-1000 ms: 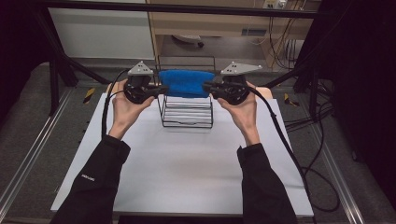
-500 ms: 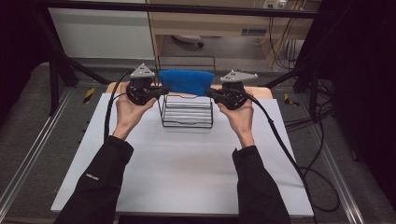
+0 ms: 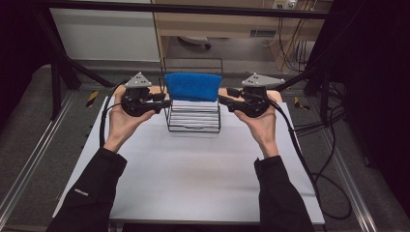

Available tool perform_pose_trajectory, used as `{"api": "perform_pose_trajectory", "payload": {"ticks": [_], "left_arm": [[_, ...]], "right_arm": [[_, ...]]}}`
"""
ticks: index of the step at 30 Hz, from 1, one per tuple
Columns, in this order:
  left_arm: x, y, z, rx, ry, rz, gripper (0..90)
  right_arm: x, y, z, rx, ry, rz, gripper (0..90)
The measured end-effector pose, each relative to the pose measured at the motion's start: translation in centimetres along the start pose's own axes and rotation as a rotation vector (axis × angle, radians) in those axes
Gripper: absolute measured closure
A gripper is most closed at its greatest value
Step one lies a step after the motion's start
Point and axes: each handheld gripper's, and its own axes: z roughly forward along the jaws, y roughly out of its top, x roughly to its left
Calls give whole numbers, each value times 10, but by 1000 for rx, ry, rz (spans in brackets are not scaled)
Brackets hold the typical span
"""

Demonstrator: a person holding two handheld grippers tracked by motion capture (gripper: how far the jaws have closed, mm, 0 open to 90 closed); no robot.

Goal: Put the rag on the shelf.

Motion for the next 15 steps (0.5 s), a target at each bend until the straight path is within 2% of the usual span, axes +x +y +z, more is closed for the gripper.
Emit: {"api": "perform_pose_trajectory", "payload": {"ticks": [5,8,15], "left_arm": [[0,-18,-7,22,14,-15,411],[-1,-30,-11,29,13,-22,328],[-5,-64,-19,8,45,-25,150]], "right_arm": [[-6,-7,-18,-1,-32,37,274],[-8,-13,-27,20,-47,44,179],[-11,-41,-40,25,-56,69,77]]}}
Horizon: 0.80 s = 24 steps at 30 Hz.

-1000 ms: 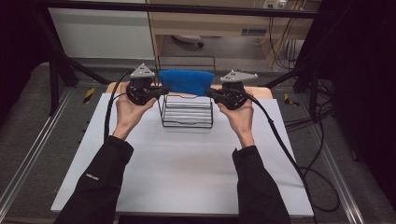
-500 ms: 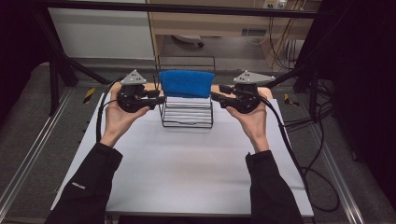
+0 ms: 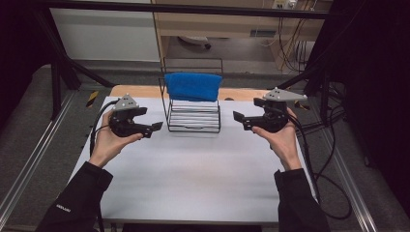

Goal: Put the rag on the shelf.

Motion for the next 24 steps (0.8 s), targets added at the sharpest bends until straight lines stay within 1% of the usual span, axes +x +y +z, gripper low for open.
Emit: {"api": "perform_pose_trajectory", "payload": {"ticks": [3,5,7,11,15,17,19,22,24], "left_arm": [[-2,-16,-2,10,11,-12,96],[-3,-28,-3,15,21,-14,80],[-5,-39,-4,20,21,-15,77],[-9,-61,-7,18,17,-27,75],[-11,-83,-10,15,10,-41,75],[-11,-95,-11,15,10,-51,76],[-11,-106,-11,22,8,-62,77],[-10,-118,-12,42,8,-69,83],[-10,-125,-13,49,12,-68,83]], "right_arm": [[-1,-17,-2,9,0,8,53],[-1,-28,-3,17,6,16,32],[-2,-39,-4,29,11,26,18],[-2,-62,-4,71,20,30,6],[-4,-85,-7,79,36,55,5],[-5,-97,-8,101,42,45,5],[-7,-108,-9,121,47,55,5],[-9,-123,-11,151,39,66,5],[-10,-133,-12,168,47,58,5]]}}
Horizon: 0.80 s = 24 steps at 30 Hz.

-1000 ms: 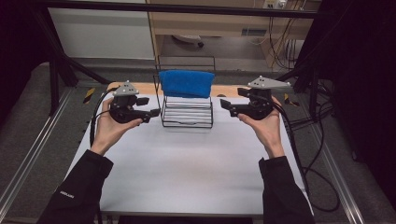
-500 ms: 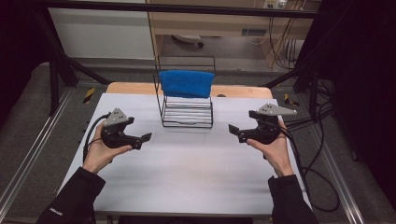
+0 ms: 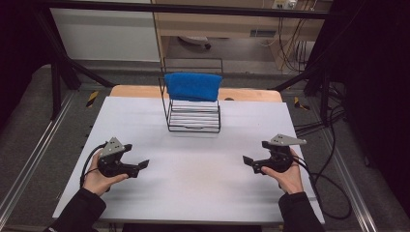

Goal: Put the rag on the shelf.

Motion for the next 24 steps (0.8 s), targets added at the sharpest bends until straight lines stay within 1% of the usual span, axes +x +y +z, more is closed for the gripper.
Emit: {"api": "perform_pose_trajectory", "payload": {"ticks": [6,8,11,15,19,22,24], "left_arm": [[4,-21,-2,28,1,-12,83],[5,-25,-3,37,-2,-2,83],[5,-29,-6,31,-7,-4,83],[6,-34,-9,28,-2,-9,82],[6,-41,-10,39,-3,-12,82],[6,-42,-11,41,4,-12,82],[6,-42,-11,39,3,-10,83]], "right_arm": [[-5,-30,-3,44,18,-9,6],[-6,-39,-3,62,19,-12,6],[-8,-50,-5,89,18,-27,6],[-10,-57,-11,76,22,-6,6],[-10,-60,-14,72,20,-4,6],[-9,-61,-14,70,25,0,6],[-9,-61,-13,78,27,-11,6]]}}
